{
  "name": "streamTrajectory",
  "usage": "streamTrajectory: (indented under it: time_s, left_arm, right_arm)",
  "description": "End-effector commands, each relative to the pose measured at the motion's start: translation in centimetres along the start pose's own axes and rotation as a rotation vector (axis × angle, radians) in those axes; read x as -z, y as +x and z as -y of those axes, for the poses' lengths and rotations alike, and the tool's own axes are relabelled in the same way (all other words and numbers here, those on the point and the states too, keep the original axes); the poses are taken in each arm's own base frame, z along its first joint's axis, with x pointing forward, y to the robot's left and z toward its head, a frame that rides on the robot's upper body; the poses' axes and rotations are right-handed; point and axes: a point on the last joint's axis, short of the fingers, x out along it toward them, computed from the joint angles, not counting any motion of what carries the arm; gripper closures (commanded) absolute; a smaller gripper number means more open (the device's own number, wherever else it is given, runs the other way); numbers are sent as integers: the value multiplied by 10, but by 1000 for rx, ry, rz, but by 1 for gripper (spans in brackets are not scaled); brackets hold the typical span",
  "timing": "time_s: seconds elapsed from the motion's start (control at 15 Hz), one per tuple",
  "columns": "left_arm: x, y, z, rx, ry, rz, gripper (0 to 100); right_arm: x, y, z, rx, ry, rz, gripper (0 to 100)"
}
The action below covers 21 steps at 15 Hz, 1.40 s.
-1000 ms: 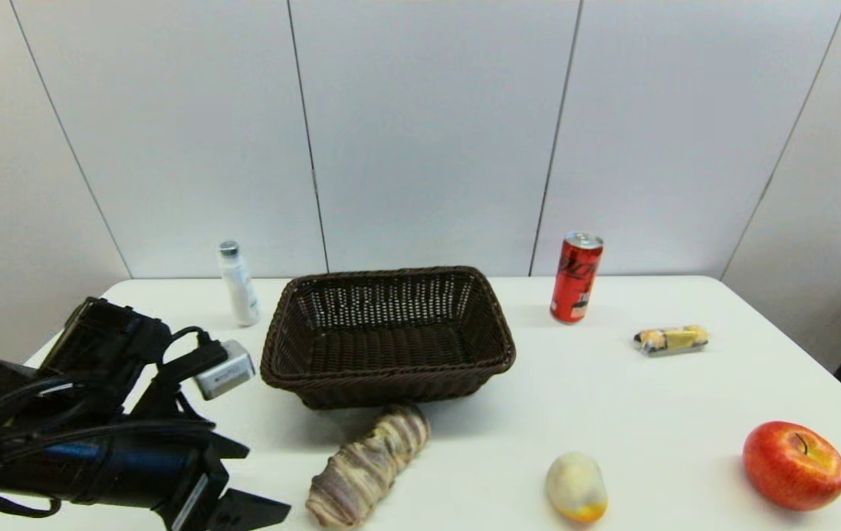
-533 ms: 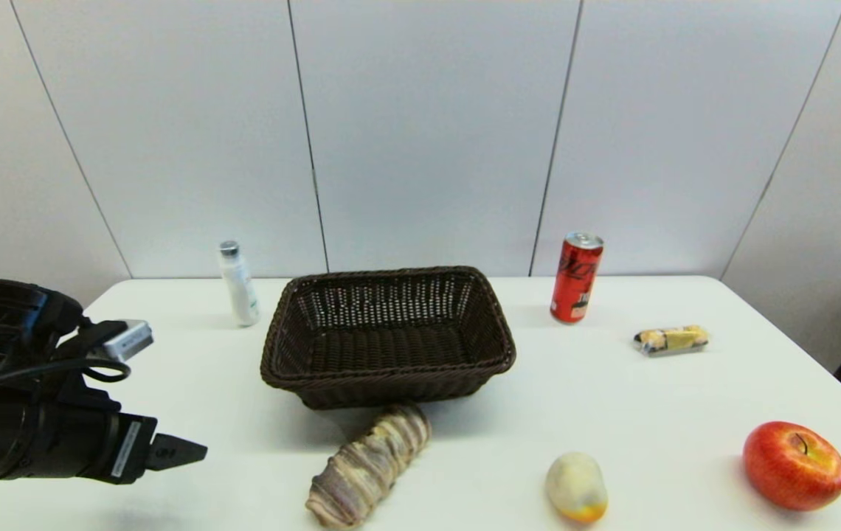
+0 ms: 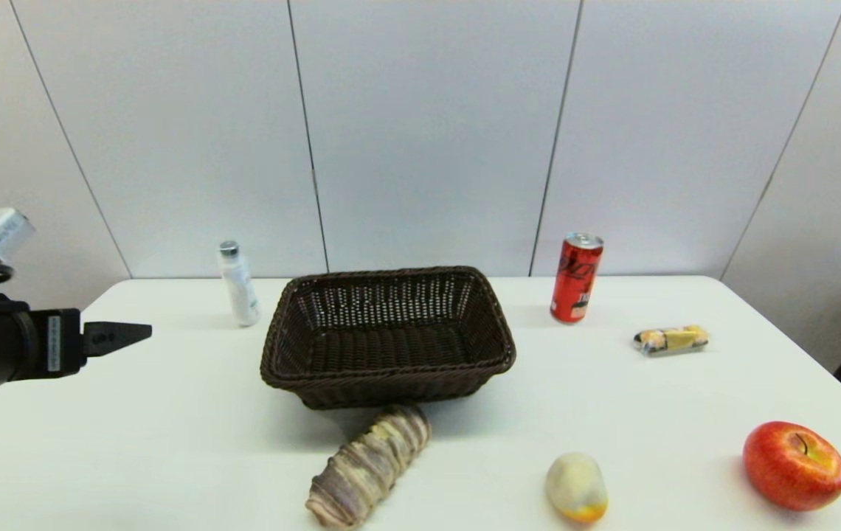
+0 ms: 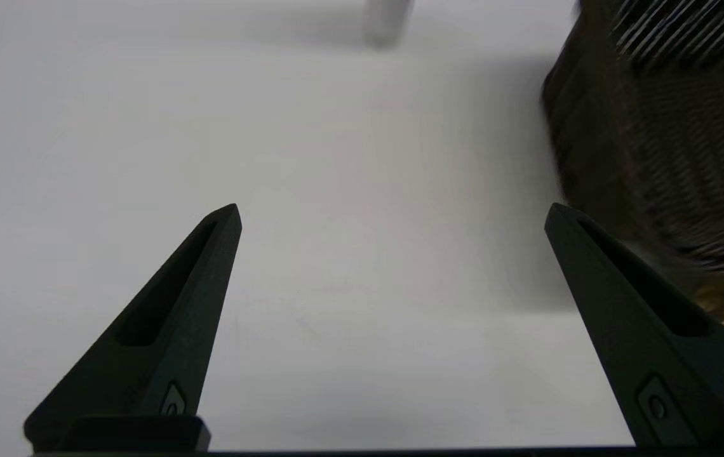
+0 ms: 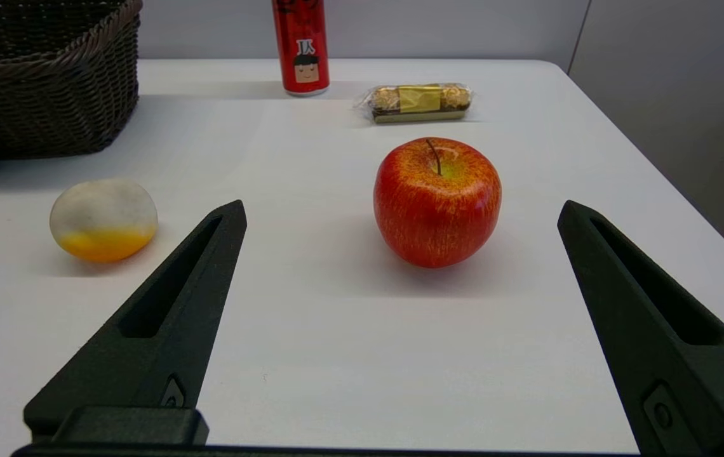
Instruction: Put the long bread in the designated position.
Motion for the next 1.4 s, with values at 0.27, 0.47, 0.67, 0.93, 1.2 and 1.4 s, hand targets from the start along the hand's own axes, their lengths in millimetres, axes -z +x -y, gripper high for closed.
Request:
streamTrajectory:
  time_s: [0.27,0.47,0.67,0.93,1.2,1.4]
  left_arm:
    - [49,-122,13,13,75,590,0]
    - [97,-141,15,52,98,709,0]
    - [143,-141,15,52,100,761,0]
    - [181,-122,11,35,89,734,0]
    - [212,-96,6,-51,49,653,0]
    - [229,-89,4,-77,36,571,0]
  right_arm:
    - [0,0,0,0,0,-1,0]
    - [0,0,0,0,0,-1,0]
    - [0,0,0,0,0,-1,0]
    - [0,0,0,0,0,-1,0]
    - [0,0,0,0,0,-1,0]
    - [0,0,0,0,0,-1,0]
